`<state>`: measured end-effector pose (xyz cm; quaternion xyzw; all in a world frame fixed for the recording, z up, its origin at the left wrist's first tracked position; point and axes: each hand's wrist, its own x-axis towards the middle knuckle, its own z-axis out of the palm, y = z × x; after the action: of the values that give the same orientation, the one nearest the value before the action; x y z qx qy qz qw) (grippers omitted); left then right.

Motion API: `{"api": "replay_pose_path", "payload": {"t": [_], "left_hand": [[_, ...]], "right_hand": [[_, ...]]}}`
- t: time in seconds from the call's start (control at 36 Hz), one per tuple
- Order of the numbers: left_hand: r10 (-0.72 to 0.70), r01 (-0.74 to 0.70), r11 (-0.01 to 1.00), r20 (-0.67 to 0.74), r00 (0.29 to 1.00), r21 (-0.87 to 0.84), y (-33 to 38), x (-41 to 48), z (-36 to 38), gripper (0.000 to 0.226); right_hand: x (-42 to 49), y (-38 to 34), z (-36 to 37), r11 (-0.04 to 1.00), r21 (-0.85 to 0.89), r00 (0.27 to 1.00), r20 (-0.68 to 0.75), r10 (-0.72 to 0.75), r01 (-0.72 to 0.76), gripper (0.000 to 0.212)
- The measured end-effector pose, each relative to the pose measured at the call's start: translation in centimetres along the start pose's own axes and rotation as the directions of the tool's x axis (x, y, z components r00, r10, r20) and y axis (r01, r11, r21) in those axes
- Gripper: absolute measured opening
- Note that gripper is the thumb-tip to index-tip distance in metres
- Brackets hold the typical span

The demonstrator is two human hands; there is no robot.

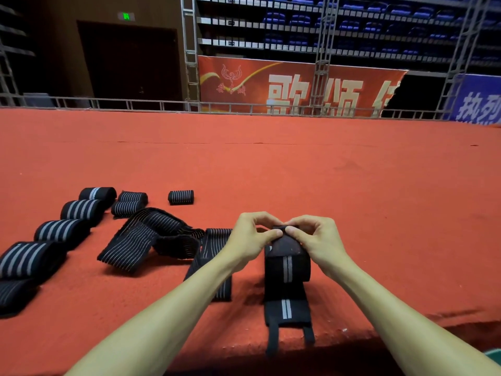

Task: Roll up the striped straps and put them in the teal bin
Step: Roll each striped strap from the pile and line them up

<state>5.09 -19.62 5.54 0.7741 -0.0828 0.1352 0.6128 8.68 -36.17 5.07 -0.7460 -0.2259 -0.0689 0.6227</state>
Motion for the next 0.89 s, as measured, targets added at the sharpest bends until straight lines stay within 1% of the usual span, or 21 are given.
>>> {"api": "replay_pose_path", "payload": {"t": [0.11,0.14,0.22,0.28,0.33,0.42,0.5,0.56,0.61,0.64,0.78,0.89], "left_hand": [[0.086,-0.079,0.989,-0.056,0.995,0.122,-0.4,0.5,0.2,0.020],[0.108,-0.098,0.985,-0.060,0.992,0.144,-0.4,0.6,0.2,0.020],[0.154,-0.135,0.969,-0.076,0.985,0.206,-0.4,0.8,0.6,0.013],[0.154,-0.134,0.968,-0.080,0.985,0.213,-0.6,0.9,0.8,0.013],[0.095,-0.082,0.984,-0.072,0.993,0.159,-0.6,0.9,1.0,0.016],[-0.033,0.030,0.999,-0.064,0.997,-0.041,-0.2,0.6,1.3,0.011],[-0.139,0.119,0.975,-0.096,0.986,-0.189,0.1,0.7,1.8,0.013],[-0.221,0.191,0.942,-0.083,0.972,-0.275,0.2,0.8,2.0,0.012],[-0.288,0.263,0.918,-0.045,0.957,-0.296,0.4,0.9,2.1,0.015],[-0.300,0.278,0.917,-0.034,0.953,-0.287,0.4,0.9,2.1,0.017],[-0.269,0.245,0.936,-0.062,0.961,-0.254,0.3,1.2,1.6,0.013],[-0.230,0.204,0.950,-0.086,0.970,-0.236,0.1,1.3,1.6,0.007]], "right_hand": [[-0.2,-0.3,0.4,0.969,0.181,0.986,0.037,0.162,-0.166,0.009],[-0.2,-0.2,0.4,0.961,0.207,0.983,0.041,0.178,-0.182,0.009],[0.0,-0.2,0.3,0.990,0.111,0.996,-0.011,0.093,-0.092,0.010],[0.0,-0.2,0.2,0.995,0.075,0.997,-0.030,0.066,-0.064,0.012],[-0.1,-0.2,0.1,0.997,0.060,0.998,-0.037,0.053,-0.050,0.015],[-0.3,-0.3,0.0,0.999,0.050,0.998,-0.065,0.023,-0.020,0.017],[-0.3,-0.4,-0.1,0.999,0.010,0.995,-0.094,-0.030,0.032,0.025],[-0.3,-0.5,0.1,0.998,0.012,0.993,-0.109,-0.054,0.056,0.028],[-0.1,-0.5,0.1,0.997,0.030,0.989,-0.130,-0.065,0.069,0.027],[-0.1,-0.4,0.1,0.997,0.033,0.988,-0.137,-0.066,0.071,0.026],[0.0,0.1,0.3,0.999,0.028,0.991,-0.128,-0.039,0.043,0.020],[0.0,-0.1,0.4,0.991,0.130,0.994,-0.099,0.048,-0.035,0.014]]}}
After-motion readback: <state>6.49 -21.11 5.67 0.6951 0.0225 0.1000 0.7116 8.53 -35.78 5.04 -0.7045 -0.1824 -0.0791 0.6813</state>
